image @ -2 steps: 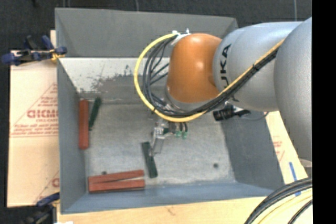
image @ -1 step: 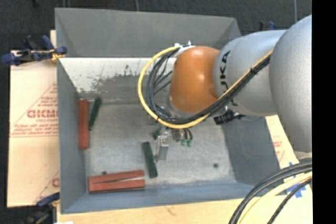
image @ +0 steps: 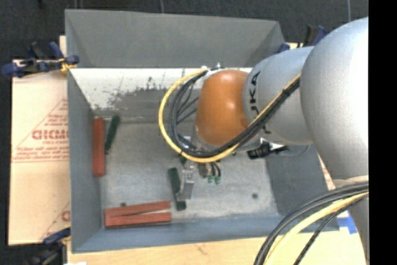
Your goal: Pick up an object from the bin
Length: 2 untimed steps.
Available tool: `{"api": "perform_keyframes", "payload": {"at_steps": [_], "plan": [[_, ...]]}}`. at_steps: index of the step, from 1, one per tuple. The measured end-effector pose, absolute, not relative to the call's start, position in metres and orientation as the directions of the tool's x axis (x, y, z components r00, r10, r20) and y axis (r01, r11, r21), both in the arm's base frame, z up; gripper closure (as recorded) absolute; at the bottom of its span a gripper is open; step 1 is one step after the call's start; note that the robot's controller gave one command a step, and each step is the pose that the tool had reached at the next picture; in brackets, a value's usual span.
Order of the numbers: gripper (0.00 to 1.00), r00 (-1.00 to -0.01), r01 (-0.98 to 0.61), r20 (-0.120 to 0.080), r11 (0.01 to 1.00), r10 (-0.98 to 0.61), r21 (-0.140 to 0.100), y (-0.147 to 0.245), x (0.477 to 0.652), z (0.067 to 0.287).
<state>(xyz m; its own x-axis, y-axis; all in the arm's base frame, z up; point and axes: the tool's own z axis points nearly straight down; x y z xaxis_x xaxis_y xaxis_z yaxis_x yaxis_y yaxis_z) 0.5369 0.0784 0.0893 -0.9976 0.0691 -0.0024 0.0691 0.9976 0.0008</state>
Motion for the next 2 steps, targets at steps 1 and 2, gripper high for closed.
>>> {"api": "perform_keyframes", "payload": {"at_steps": [1,2], "plan": [[0.0,-0.997,-0.077,-0.002,0.997,-0.077,-0.001,0.085,0.527,0.077],[1.0,-0.95,-0.312,-0.014,0.95,-0.312,0.0,0.09,0.542,0.074]]}}
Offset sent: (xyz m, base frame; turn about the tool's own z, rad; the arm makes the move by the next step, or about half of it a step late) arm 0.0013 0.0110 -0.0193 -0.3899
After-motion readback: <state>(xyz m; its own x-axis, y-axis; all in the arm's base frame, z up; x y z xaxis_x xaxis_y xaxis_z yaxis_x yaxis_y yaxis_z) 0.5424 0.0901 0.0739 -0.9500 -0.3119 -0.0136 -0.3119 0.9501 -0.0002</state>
